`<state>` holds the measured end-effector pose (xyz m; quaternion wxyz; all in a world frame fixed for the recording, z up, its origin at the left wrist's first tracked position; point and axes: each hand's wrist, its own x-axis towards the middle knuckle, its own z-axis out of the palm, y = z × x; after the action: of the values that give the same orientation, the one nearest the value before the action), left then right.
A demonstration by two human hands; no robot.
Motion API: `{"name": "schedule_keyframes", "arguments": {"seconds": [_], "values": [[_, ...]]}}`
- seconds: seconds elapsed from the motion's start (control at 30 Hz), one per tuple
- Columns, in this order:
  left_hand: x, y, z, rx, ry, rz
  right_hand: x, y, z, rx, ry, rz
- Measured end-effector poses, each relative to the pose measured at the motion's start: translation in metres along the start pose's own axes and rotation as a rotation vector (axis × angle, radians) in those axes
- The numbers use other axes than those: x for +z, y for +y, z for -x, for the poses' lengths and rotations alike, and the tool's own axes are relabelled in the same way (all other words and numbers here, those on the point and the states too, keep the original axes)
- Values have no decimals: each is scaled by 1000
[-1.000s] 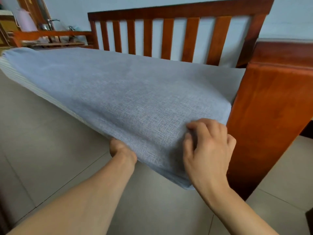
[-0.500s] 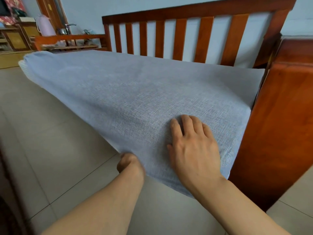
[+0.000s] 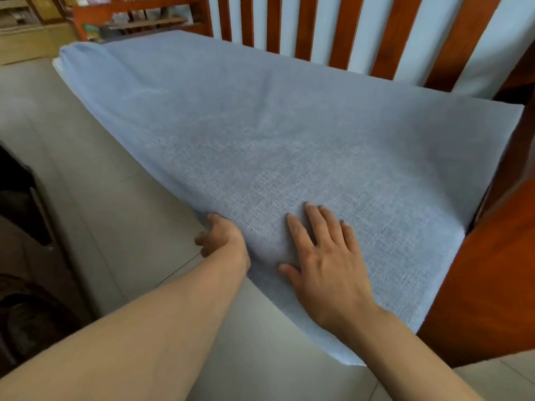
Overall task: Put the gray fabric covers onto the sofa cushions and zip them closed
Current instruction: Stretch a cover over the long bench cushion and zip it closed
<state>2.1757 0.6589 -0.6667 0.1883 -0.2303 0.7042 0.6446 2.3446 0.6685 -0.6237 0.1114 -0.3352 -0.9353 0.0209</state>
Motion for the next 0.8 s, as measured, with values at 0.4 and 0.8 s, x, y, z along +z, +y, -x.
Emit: {"name": "schedule_keyframes", "arguments": {"seconds": [0.4,0.8], "values": [[-19,76,67,188,-365,-1021,-43,16,-57,-39,-578,-24],[-16,103,-12,-27,-368,-726,-31,-37,-164,-90,-734,37]]}}
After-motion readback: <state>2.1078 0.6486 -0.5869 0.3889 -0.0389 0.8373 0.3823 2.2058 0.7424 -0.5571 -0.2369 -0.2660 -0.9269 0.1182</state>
